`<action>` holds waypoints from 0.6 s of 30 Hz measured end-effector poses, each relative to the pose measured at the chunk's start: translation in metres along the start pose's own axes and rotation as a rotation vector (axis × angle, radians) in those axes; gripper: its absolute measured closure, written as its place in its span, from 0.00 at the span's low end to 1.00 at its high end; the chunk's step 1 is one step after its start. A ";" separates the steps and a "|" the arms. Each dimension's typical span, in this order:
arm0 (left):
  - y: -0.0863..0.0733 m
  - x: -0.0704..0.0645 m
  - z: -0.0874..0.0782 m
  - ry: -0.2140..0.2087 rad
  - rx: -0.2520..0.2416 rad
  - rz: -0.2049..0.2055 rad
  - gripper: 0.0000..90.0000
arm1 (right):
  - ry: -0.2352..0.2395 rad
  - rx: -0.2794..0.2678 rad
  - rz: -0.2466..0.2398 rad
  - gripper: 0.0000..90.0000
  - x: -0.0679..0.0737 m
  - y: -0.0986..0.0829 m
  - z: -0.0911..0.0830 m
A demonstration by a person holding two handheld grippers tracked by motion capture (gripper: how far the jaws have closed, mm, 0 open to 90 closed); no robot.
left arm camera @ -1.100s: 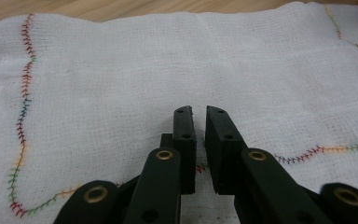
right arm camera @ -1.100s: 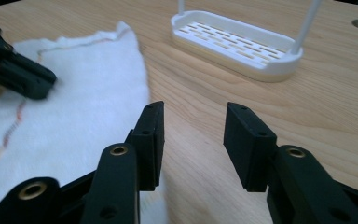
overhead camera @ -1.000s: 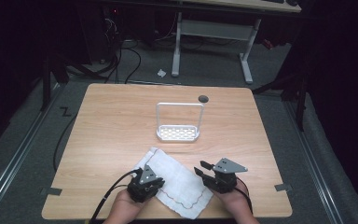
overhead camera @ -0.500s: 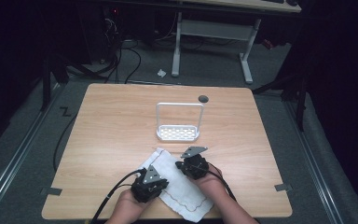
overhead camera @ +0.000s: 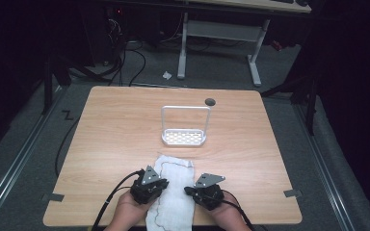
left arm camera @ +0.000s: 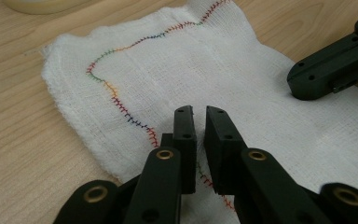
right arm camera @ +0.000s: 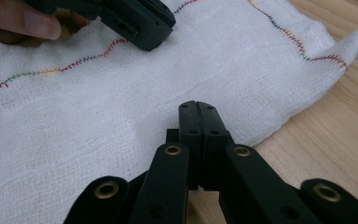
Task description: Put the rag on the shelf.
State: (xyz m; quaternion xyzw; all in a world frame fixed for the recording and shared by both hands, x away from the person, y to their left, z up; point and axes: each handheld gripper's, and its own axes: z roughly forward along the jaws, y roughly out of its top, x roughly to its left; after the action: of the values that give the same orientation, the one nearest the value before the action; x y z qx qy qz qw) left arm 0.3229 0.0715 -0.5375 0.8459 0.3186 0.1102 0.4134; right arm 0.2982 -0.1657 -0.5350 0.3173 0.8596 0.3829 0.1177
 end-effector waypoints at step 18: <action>0.006 -0.007 0.001 -0.033 -0.080 -0.011 0.81 | 0.005 0.007 0.019 1.00 -0.019 -0.010 -0.013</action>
State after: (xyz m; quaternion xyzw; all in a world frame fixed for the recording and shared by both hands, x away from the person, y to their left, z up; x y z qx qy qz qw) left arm 0.3206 0.0641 -0.5327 0.8285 0.3119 0.1065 0.4528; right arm 0.3024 -0.1903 -0.5340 0.3248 0.8582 0.3818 0.1108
